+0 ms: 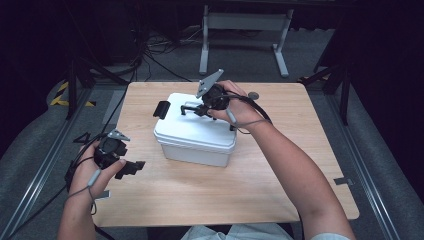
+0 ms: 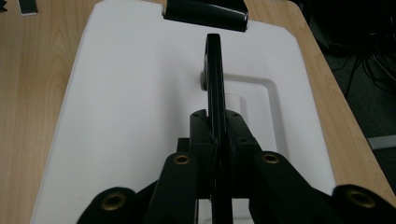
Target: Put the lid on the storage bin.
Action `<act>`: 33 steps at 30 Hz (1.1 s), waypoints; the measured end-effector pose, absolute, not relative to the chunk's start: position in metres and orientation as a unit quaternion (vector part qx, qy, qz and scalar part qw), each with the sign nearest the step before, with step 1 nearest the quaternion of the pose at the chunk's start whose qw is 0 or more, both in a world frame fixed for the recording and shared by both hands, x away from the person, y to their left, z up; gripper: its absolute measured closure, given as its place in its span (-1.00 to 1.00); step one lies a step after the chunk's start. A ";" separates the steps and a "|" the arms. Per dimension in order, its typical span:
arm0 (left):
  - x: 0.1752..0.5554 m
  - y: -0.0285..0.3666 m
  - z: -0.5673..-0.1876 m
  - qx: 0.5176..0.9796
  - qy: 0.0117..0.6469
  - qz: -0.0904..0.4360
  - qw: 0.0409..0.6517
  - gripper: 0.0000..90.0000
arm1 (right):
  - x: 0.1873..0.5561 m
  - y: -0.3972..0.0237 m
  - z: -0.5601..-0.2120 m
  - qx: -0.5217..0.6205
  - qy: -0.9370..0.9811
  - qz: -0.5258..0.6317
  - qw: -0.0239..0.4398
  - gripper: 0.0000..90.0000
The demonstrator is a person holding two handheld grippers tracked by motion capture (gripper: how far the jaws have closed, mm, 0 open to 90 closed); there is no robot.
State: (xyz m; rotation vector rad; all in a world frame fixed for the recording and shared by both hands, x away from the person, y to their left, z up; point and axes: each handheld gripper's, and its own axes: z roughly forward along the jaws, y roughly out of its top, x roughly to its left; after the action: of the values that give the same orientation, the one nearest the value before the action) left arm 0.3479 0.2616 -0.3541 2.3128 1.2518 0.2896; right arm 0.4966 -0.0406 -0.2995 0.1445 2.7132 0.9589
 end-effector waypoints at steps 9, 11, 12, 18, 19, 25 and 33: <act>0.348 0.261 -0.355 0.846 0.461 0.102 0.245 -0.51 | 0.498 -0.044 -0.303 0.049 0.935 0.327 0.126 0.88; 0.348 0.261 -0.355 0.846 0.462 0.103 0.245 -0.51 | 0.497 -0.044 -0.303 0.046 0.936 0.327 0.124 0.88; 0.348 0.261 -0.355 0.847 0.461 0.102 0.245 -0.51 | 0.496 -0.043 -0.304 0.045 0.937 0.324 0.122 0.88; 0.347 0.261 -0.355 0.847 0.461 0.101 0.245 -0.51 | 0.495 -0.041 -0.309 0.044 0.938 0.323 0.117 0.87; 0.348 0.261 -0.355 0.847 0.461 0.101 0.245 -0.51 | 0.495 -0.041 -0.309 0.045 0.938 0.323 0.118 0.87; 0.348 0.260 -0.355 0.847 0.461 0.101 0.245 -0.51 | 0.495 -0.041 -0.309 0.045 0.939 0.321 0.119 0.87; 0.348 0.261 -0.355 0.847 0.461 0.100 0.245 -0.51 | 0.493 -0.043 -0.307 0.057 0.937 0.326 0.111 0.62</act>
State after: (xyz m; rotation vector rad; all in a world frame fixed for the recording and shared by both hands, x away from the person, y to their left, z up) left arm 0.3478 0.2605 -0.3551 2.3128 1.2571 0.2743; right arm 0.4935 -0.0426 -0.3075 0.1681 2.7516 0.9582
